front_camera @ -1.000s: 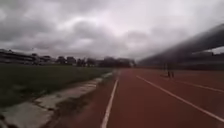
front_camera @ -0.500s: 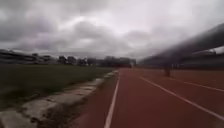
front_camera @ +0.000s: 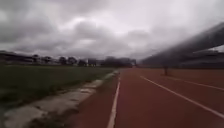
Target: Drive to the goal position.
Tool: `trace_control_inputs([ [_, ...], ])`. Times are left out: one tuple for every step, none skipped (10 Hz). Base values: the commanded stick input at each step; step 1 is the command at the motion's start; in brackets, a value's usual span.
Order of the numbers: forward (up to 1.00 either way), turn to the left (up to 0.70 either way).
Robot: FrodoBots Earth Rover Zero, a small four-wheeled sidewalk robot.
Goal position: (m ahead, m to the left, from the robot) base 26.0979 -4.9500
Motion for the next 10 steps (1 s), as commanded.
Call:
trace_control_inputs([
  [0.7, 0.0],
  [0.7, 0.0],
  [0.7, 0.0],
  [0.7, 0.0],
  [0.7, 0.0],
  [0.7, 0.0],
  [0.7, 0.0],
  [0.7, 0.0],
  [0.7, 0.0],
  [0.7, 0.0],
])
